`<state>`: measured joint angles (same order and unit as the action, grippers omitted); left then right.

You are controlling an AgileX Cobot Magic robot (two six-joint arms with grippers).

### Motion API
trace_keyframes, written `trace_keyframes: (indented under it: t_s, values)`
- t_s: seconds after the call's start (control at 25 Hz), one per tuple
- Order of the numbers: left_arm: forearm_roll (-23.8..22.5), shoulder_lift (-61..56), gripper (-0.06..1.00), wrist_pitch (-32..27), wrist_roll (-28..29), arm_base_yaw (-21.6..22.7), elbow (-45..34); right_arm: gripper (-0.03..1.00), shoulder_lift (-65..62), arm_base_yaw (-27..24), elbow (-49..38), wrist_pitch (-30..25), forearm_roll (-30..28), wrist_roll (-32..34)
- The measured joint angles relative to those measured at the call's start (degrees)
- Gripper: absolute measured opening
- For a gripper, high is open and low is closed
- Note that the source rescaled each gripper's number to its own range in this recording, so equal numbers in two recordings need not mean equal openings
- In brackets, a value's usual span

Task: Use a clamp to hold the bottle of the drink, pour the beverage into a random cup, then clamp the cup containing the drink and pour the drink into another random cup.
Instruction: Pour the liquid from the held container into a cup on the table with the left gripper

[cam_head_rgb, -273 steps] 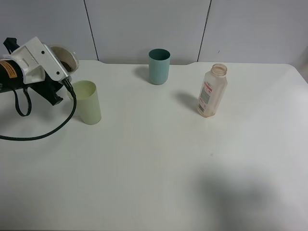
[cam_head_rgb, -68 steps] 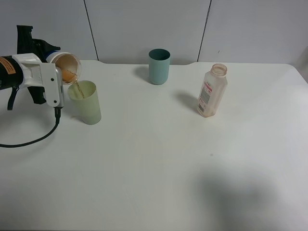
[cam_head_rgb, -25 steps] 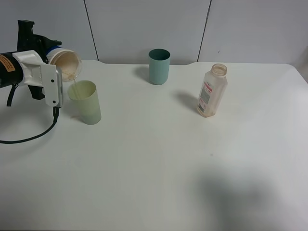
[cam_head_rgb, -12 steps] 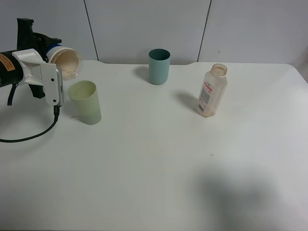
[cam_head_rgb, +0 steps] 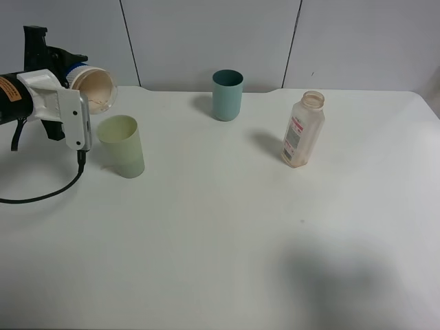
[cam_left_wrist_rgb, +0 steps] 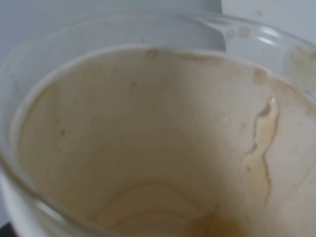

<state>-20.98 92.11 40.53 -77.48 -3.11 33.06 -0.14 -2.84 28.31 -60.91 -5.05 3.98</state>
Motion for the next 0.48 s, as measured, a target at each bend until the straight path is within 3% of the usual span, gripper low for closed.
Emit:
trace_keyframes:
  t_s: [0.48]
  values:
    - [-2.41,0.0,0.03,0.0,6.72,0.0,0.0,1.0,0.0,0.0,0.0,0.0,0.0,0.0]
